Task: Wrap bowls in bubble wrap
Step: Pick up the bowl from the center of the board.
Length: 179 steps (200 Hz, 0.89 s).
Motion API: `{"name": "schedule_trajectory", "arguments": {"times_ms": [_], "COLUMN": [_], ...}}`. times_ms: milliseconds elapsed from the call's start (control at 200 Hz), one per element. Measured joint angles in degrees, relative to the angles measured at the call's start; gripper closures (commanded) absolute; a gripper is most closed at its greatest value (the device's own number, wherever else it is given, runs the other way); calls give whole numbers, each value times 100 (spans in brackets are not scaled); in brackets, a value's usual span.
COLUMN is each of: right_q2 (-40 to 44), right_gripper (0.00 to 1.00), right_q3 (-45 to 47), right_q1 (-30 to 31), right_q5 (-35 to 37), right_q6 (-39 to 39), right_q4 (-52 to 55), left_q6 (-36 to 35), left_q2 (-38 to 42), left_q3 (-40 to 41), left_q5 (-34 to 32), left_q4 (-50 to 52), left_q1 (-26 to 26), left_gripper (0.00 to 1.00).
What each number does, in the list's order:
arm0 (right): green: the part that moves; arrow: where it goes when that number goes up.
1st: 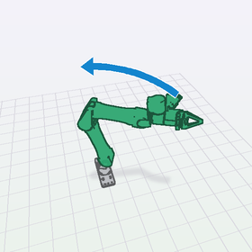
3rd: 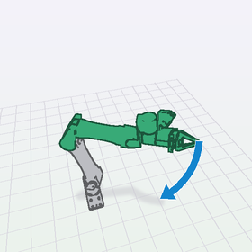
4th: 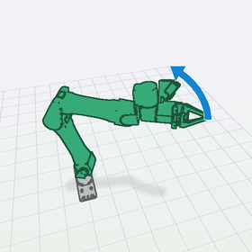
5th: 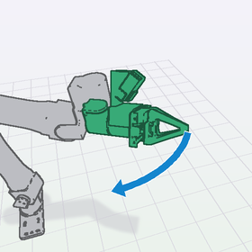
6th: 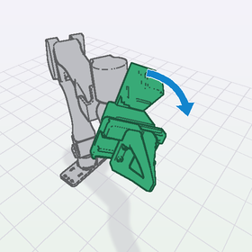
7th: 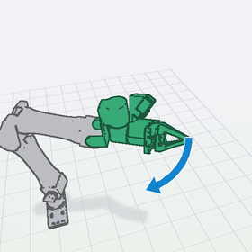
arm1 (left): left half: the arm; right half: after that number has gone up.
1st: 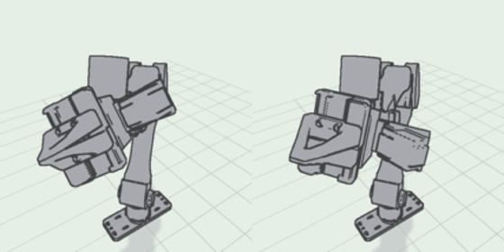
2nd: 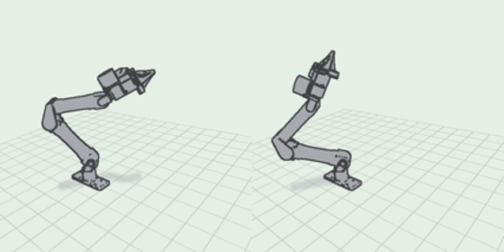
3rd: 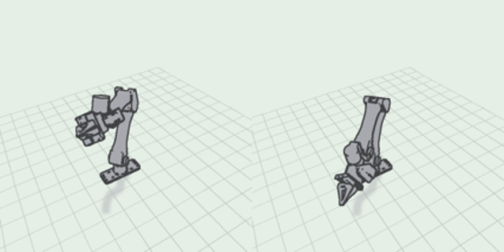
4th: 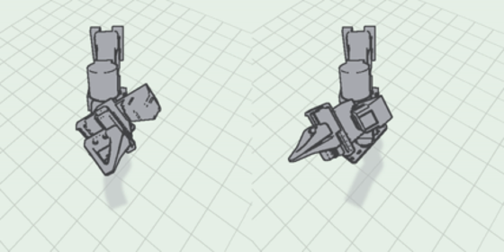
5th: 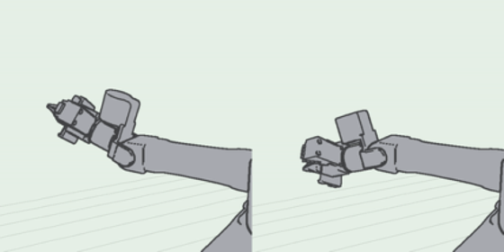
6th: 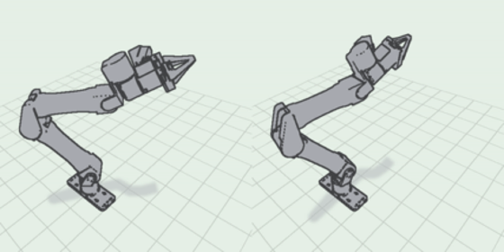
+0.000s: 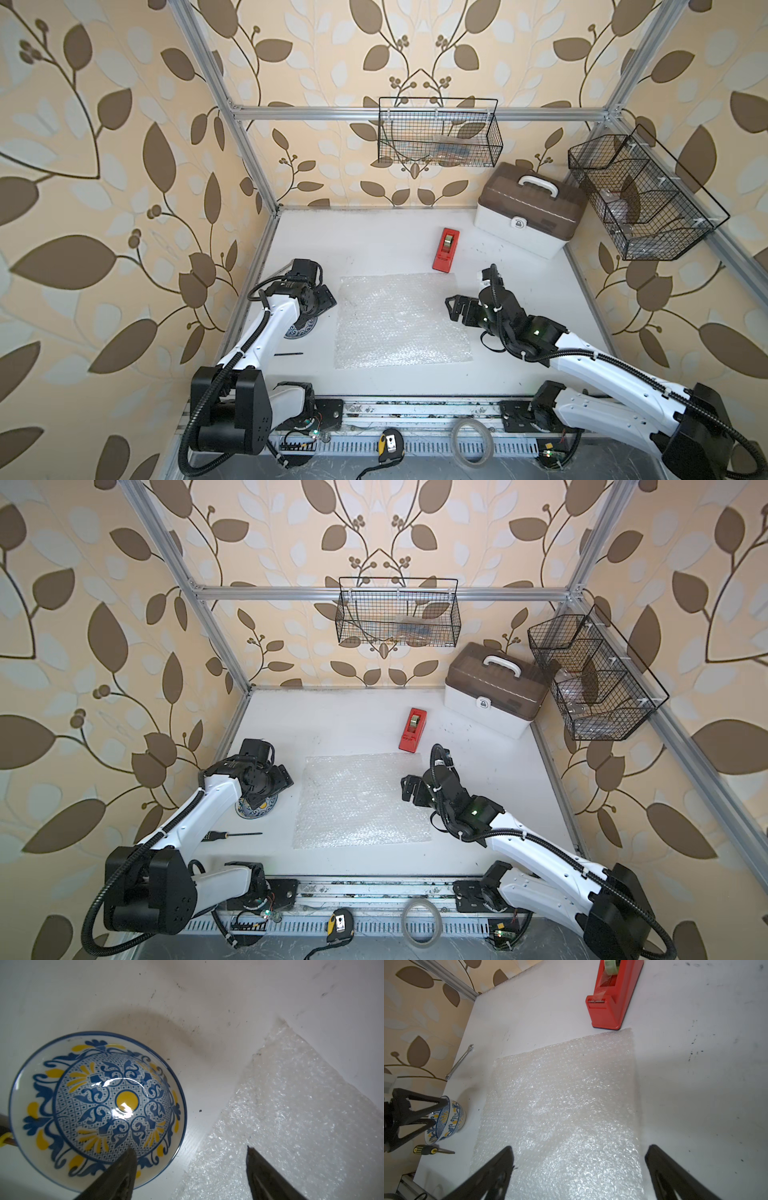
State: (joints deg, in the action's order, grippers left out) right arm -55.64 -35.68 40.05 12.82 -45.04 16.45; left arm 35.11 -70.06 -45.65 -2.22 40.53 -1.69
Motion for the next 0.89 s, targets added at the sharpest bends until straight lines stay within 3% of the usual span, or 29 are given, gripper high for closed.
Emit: {"name": "schedule_trajectory", "arguments": {"times_ms": [340,510,895], "right_q2": [487,575,588], "right_gripper": [0,0,0], "right_q3": [369,514,726], "right_q1": [-968,-1189,-1318], "right_q5": [-503,-684,-914], "right_q6": [120,199,293], "right_q4": [402,531,518], "left_q6": [72,70,-59], "left_q2": [-780,-1202,-1327], "left_q3": [-2,-2,2], "left_q5": [-590,-763,-883], "left_q4": [7,-33,-278], "left_q1": [-203,-203,-203], "left_gripper": [24,37,68]}}
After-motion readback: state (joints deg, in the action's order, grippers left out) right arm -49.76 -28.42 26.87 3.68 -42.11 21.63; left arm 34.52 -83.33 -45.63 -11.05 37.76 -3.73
